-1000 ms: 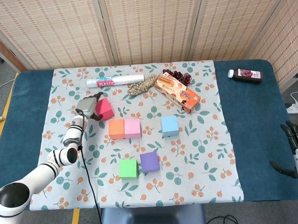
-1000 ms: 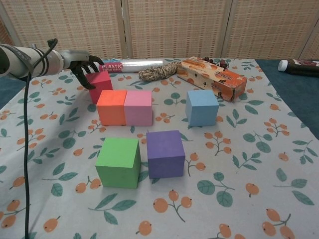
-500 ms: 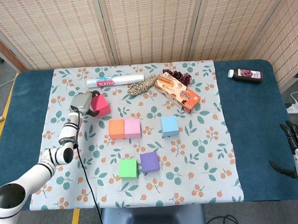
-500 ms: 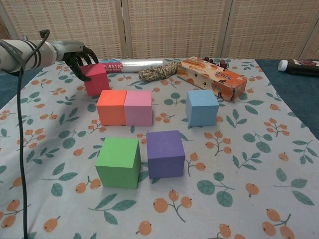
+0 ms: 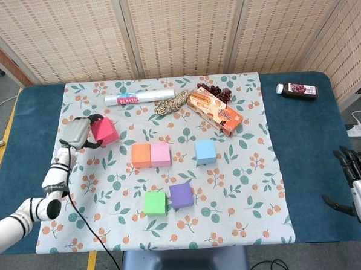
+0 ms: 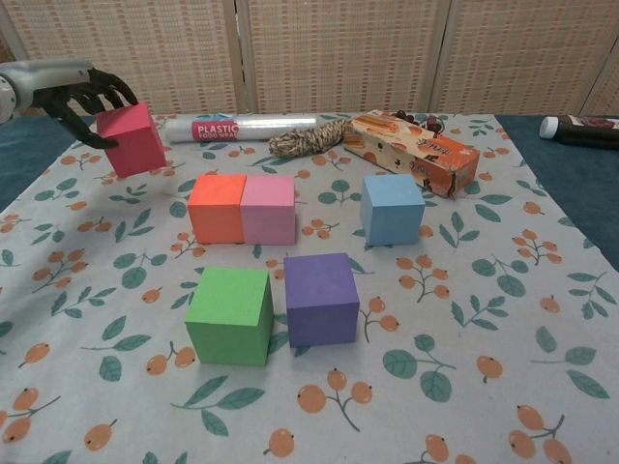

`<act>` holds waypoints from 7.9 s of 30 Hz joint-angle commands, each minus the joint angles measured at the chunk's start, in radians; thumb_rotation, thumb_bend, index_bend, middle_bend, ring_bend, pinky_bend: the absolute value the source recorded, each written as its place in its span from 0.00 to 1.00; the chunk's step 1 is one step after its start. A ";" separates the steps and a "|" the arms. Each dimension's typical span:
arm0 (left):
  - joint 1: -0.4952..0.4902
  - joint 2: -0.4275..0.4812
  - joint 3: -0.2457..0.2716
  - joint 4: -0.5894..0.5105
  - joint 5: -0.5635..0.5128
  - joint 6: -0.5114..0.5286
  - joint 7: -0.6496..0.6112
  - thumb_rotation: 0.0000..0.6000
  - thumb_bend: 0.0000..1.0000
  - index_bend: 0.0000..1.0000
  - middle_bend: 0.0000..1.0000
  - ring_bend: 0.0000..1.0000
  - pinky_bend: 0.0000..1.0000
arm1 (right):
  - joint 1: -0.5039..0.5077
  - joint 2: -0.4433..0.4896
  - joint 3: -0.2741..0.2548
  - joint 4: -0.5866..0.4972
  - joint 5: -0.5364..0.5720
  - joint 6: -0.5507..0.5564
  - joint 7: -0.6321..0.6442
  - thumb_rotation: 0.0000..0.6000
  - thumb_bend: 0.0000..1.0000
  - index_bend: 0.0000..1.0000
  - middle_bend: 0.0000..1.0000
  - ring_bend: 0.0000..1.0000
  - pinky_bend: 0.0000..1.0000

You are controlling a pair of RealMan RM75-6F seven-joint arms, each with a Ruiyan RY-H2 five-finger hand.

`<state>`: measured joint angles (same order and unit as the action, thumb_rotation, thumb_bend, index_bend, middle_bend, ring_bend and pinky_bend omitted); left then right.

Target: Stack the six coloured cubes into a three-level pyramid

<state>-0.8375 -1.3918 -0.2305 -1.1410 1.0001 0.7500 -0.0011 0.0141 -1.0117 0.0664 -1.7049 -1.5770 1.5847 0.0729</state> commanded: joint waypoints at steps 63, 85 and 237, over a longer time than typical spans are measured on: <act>-0.001 -0.049 0.094 -0.026 0.247 -0.059 -0.025 1.00 0.31 0.21 0.31 0.28 0.19 | -0.043 -0.015 -0.013 -0.044 -0.005 0.046 -0.072 1.00 0.00 0.00 0.00 0.00 0.00; -0.029 -0.063 0.097 0.004 0.257 -0.099 -0.062 1.00 0.31 0.20 0.29 0.28 0.19 | -0.040 -0.019 -0.006 -0.041 0.011 0.034 -0.074 1.00 0.00 0.00 0.00 0.00 0.00; 0.082 0.154 0.240 -0.664 0.364 0.049 0.256 1.00 0.33 0.00 0.00 0.00 0.20 | -0.027 -0.026 0.003 0.025 0.017 0.022 0.006 1.00 0.00 0.00 0.00 0.00 0.00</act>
<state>-0.7647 -1.2304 0.0008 -1.7783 1.3896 0.7901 0.2252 -0.0135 -1.0376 0.0693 -1.6801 -1.5600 1.6064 0.0791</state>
